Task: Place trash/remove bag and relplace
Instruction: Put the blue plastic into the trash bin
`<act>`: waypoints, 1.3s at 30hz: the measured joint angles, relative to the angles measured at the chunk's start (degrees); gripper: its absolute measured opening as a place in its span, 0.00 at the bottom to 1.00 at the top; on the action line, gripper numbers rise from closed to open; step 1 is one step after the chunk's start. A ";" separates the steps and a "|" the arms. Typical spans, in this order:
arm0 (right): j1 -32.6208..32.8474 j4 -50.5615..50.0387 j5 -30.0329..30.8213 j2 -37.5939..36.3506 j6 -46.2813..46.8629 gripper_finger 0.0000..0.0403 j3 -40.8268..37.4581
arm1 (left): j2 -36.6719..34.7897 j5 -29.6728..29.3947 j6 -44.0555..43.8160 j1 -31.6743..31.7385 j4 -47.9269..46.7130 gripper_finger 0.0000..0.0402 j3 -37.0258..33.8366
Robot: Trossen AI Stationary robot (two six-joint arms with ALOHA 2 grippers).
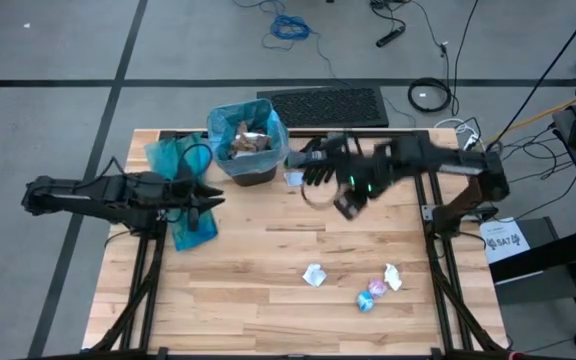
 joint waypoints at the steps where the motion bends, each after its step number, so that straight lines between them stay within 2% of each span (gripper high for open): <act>1: 2.53 -0.02 0.37 -0.79 3.85 0.34 -2.08 | 0.00 -0.01 0.01 -0.06 -0.73 0.30 0.80; 6: 15.00 1.23 0.80 -4.13 25.94 0.34 -13.53 | -0.12 -0.26 -0.01 -0.08 -1.72 0.30 2.41; 11: 25.53 11.74 -0.78 -4.78 42.72 0.34 -23.01 | -0.04 0.81 0.00 -0.08 -1.79 0.30 2.45; 16: 31.32 26.28 -3.56 -3.01 45.68 0.34 -30.51 | 1.24 1.03 -0.05 -0.08 -1.81 0.30 2.45; 21: 34.14 35.70 -3.57 -1.89 54.61 0.35 -37.68 | 1.42 2.21 -2.96 -0.08 -2.29 0.30 2.45; 28: 37.19 52.03 -7.17 -1.84 62.94 0.47 -46.58 | 1.42 4.76 -6.02 -0.08 -5.92 0.30 2.47; 35: 38.84 51.90 -4.74 -1.84 64.07 0.68 -47.71 | 1.40 5.57 -6.04 -0.08 -6.20 0.30 2.47; 39: 38.79 50.53 -4.72 -0.95 62.11 0.76 -47.71 | 1.42 5.57 -6.09 -0.08 -6.20 0.30 2.47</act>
